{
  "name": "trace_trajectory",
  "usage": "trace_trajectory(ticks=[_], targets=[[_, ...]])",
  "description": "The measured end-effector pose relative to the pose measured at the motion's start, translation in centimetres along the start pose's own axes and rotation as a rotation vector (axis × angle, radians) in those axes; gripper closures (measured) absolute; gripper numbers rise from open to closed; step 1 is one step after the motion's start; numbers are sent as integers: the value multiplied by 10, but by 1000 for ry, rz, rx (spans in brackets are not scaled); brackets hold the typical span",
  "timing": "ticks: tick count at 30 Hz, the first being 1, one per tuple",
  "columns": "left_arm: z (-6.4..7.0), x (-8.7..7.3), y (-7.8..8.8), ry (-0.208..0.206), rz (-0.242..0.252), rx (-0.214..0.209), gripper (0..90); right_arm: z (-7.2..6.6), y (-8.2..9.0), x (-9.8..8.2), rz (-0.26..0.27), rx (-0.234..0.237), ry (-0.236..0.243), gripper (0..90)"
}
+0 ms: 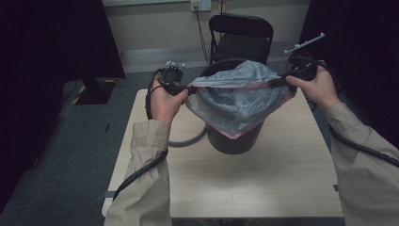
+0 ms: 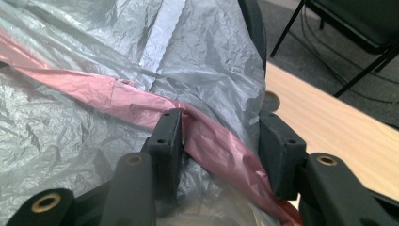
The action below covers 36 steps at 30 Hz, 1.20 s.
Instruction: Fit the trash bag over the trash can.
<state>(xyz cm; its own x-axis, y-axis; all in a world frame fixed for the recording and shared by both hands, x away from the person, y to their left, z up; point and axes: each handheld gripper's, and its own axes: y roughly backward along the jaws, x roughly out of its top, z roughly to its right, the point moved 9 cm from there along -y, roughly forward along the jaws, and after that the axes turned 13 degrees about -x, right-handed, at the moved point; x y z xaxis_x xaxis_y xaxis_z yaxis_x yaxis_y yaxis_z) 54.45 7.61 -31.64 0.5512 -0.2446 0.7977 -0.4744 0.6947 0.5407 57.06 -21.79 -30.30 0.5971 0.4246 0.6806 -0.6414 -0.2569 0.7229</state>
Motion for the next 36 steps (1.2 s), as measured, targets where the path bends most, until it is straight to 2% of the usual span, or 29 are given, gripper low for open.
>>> trace_trajectory(ticks=[4,5,7,9,12,16,18,19,21,25,27,29,30,32,34,36], targets=[[9,-5,5,-11,-20,-4,839,-4,13,-10,-5,25,26,543],[10,-6,7,-10,-21,4,837,-5,16,-11,5,33,24,558],[11,-7,10,-7,-16,12,837,-1,24,-13,52,14,15,508],[11,-6,12,-6,-7,19,837,1,33,-15,67,32,-11,551],[11,-2,13,-6,5,23,825,5,43,-16,90,54,-18,642],[9,0,9,3,-15,29,828,10,47,-13,128,45,-26,691],[7,-1,6,4,-30,33,836,15,45,-11,151,37,-51,674],[6,-2,3,2,-36,35,843,17,41,-12,144,26,-61,680],[4,-3,-2,-9,-50,40,843,20,32,-16,122,2,-48,712],[2,-4,-11,-2,-52,28,857,22,17,-18,125,-13,-68,795],[2,-3,-13,-23,-62,40,876,22,9,-21,98,-27,-48,834],[2,-3,-14,-26,-60,34,882,21,7,-22,92,-9,-49,854],[1,-3,-14,-14,-56,28,883,21,7,-23,85,2,-53,860],[1,-3,-14,-19,-59,30,883,21,7,-23,78,-5,-35,867],[2,-3,-13,-17,-64,34,879,21,8,-22,75,-17,-23,855],[0,-3,-10,-9,-59,40,865,25,11,-20,94,-54,-37,715]])
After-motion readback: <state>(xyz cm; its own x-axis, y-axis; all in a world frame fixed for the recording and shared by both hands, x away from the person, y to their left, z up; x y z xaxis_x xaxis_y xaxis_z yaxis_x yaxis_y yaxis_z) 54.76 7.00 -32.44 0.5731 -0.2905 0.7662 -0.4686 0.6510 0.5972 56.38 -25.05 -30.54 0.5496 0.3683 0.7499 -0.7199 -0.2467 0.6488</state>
